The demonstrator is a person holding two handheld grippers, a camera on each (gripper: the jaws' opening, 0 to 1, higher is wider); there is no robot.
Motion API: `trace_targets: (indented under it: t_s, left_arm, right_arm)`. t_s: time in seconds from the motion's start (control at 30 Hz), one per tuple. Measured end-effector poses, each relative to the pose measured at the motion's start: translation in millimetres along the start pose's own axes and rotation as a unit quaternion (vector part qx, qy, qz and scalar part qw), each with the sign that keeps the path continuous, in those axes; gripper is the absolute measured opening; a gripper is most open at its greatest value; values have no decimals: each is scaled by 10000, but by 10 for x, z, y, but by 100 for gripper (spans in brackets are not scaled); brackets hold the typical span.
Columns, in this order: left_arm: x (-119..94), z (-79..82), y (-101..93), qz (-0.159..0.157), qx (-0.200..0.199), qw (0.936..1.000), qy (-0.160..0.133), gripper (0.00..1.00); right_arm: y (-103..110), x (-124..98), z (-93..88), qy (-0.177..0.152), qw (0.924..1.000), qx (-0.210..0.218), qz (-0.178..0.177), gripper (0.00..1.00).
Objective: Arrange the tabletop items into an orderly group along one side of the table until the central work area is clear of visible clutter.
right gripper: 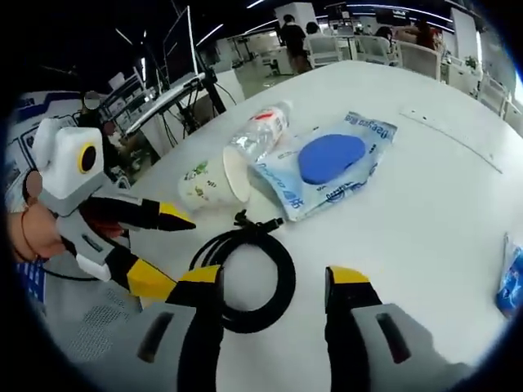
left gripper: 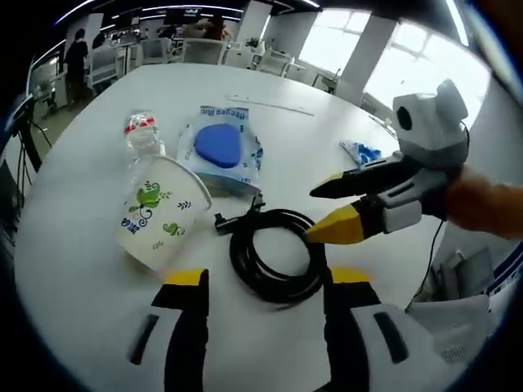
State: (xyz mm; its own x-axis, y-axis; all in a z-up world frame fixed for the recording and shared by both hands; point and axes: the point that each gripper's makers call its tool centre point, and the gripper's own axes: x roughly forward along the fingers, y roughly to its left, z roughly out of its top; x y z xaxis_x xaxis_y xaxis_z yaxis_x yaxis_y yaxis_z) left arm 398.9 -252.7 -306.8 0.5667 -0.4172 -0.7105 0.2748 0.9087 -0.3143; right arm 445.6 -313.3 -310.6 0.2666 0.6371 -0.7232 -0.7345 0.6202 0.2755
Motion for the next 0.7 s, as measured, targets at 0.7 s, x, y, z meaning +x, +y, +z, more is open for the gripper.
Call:
trace_targets:
  t_s: [0.7]
  left_arm:
    - [228, -167, 34, 110, 11, 9994, 321, 28]
  right_arm:
    - [-47, 203, -248, 438, 9988, 18, -199, 13]
